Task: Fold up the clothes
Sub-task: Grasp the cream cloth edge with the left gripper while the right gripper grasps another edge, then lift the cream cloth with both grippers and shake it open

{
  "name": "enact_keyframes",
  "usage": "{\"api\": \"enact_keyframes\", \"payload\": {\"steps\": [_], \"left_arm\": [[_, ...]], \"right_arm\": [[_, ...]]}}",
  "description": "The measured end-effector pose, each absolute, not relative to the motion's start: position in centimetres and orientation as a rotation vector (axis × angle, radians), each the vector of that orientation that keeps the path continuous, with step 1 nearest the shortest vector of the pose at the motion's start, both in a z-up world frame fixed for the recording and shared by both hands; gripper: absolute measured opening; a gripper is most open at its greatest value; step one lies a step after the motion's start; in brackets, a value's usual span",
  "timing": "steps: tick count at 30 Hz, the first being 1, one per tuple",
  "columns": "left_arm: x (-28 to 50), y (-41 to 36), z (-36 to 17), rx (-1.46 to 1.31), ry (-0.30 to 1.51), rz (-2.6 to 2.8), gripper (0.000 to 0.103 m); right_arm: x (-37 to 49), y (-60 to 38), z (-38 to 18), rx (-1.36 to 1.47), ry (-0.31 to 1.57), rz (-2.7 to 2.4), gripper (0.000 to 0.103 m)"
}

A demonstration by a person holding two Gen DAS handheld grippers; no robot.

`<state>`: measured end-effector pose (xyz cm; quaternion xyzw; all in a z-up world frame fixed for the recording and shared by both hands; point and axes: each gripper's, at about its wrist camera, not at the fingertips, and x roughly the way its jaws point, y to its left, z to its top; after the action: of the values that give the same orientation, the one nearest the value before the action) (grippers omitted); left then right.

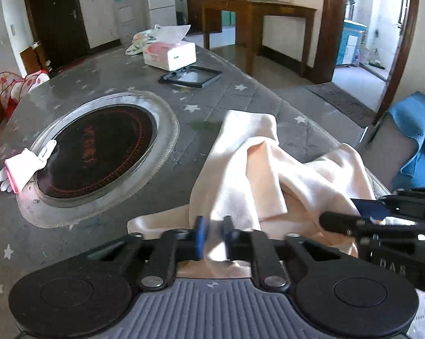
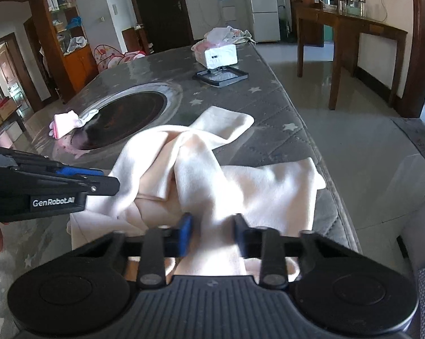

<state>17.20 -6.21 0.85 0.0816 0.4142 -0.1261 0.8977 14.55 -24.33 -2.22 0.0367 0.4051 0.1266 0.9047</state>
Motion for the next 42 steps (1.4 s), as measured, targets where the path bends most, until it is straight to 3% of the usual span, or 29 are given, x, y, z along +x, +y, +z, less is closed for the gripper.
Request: {"api": "enact_keyframes", "payload": {"steps": [4, 14, 27, 33, 38, 40, 42], "left_arm": [[15.9, -5.5, 1.7, 0.163, 0.825, -0.256, 0.003], [10.7, -2.2, 5.5, 0.130, 0.746, -0.222, 0.002], [-1.7, 4.1, 7.9, 0.115, 0.697, -0.207, 0.002], [-6.2, 7.5, 5.8, 0.099, 0.779, -0.165, 0.002], [-9.4, 10.4, 4.2, 0.063, 0.840, -0.092, 0.002], [-10.5, 11.7, 3.5, 0.039, 0.868, -0.082, 0.002], [-11.0, 12.6, 2.6, 0.016, 0.913, -0.079, 0.002]], "right_arm": [[13.3, -24.7, -1.6, 0.075, 0.830, 0.267, 0.009], [7.7, -25.3, 3.3, 0.045, 0.748, 0.364, 0.008], [-2.3, -27.8, 8.2, 0.041, 0.651, 0.493, 0.004], [-3.3, -27.0, 7.7, -0.004, 0.682, 0.500, 0.009], [-2.7, -23.8, 6.3, -0.066, 0.718, 0.565, 0.027], [-2.2, -22.5, 5.9, -0.083, 0.729, 0.589, 0.039], [-1.5, -21.1, 5.2, -0.115, 0.733, 0.601, 0.040]]}}
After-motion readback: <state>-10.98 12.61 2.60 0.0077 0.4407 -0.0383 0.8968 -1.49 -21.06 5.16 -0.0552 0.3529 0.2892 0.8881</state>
